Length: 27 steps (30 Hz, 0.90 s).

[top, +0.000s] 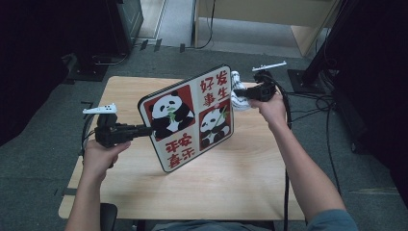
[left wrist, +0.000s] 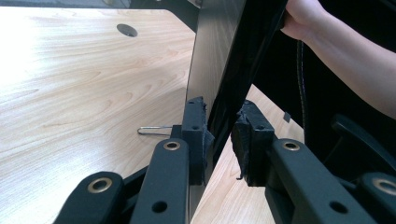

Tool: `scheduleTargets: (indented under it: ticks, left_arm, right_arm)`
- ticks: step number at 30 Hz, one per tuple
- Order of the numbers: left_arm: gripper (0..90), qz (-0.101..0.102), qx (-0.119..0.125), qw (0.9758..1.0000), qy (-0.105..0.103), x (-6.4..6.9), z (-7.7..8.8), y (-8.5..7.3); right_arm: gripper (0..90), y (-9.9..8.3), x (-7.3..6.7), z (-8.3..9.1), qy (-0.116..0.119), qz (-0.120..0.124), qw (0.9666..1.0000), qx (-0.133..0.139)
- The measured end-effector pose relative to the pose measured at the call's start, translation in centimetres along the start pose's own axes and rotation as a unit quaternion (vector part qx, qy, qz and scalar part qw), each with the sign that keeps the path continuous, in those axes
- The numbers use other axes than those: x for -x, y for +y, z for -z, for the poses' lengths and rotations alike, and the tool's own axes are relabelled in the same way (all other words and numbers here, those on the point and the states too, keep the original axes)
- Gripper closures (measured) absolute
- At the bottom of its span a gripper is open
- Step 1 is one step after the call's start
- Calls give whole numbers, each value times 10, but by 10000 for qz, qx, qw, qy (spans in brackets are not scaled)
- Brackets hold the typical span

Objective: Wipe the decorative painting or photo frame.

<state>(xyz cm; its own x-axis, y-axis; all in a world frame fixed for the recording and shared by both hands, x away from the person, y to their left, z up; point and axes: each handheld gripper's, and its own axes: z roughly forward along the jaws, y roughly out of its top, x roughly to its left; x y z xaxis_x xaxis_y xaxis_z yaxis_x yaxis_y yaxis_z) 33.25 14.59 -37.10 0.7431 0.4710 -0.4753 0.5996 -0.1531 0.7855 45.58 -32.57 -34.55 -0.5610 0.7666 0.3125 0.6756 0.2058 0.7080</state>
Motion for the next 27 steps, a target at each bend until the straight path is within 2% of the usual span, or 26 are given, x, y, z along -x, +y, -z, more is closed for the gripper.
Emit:
scheduleTargets:
  ticks: [27]
  left_arm:
    - [755, 45, 6, 10000, -7, 0, -1, 0]
  right_arm:
    - [812, -33, 10, -15, -2, -107, 9998, -152]
